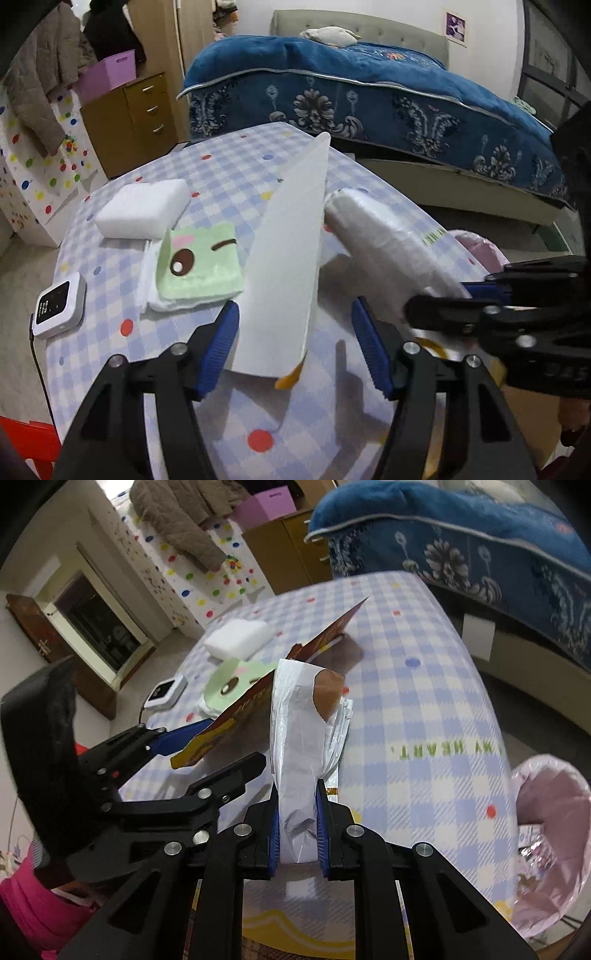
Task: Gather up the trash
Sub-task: 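Grasp the red Ultraman card box with the left gripper while the right holds the white item, then carry white item and red box over the wastebasket and open both grippers to drop them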
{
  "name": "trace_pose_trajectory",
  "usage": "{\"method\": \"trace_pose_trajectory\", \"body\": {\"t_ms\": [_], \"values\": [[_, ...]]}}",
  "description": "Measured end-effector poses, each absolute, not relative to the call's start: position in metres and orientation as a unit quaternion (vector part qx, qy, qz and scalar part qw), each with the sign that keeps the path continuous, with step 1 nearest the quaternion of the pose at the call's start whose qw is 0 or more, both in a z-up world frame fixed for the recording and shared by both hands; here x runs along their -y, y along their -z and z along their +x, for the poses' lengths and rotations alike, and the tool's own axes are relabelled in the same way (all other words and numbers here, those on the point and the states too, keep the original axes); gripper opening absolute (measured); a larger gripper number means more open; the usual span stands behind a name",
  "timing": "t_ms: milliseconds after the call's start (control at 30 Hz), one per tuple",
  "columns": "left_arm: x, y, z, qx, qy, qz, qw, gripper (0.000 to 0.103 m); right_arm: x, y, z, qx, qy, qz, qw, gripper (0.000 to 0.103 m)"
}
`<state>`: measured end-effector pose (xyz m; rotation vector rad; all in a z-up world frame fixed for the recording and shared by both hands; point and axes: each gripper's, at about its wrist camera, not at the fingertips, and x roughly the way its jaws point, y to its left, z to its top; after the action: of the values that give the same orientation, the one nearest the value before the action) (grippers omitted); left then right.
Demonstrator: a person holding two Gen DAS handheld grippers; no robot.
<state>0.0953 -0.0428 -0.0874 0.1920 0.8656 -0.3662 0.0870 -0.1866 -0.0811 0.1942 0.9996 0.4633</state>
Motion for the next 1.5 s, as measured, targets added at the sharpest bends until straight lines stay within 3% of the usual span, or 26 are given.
{"method": "trace_pose_trajectory", "body": {"t_ms": [133, 233, 267, 367, 700, 1500], "values": [[0.036, 0.084, 0.106, -0.413, 0.171, 0.084, 0.891, 0.048, 0.186, 0.076, 0.088, -0.470, -0.219, 0.082, 0.851, 0.016], [0.036, 0.083, 0.112, -0.416, 0.165, 0.091, 0.890, 0.028, 0.186, 0.075, 0.087, -0.468, -0.212, 0.078, 0.854, 0.016], [0.036, 0.084, 0.114, -0.423, 0.162, 0.093, 0.887, 0.013, 0.188, 0.073, 0.086, -0.465, -0.208, 0.077, 0.857, 0.016], [0.034, 0.078, 0.110, -0.421, 0.160, 0.082, 0.889, 0.000, 0.199, 0.067, 0.081, -0.454, -0.184, 0.068, 0.869, 0.016], [0.073, 0.037, 0.063, -0.373, 0.219, 0.025, 0.901, 0.000, 0.272, 0.053, 0.045, -0.419, -0.094, 0.086, 0.899, 0.016], [0.263, 0.074, 0.038, -0.380, 0.385, 0.130, 0.831, 0.000, 0.433, 0.100, -0.031, -0.438, 0.094, 0.163, 0.879, 0.020]]}}
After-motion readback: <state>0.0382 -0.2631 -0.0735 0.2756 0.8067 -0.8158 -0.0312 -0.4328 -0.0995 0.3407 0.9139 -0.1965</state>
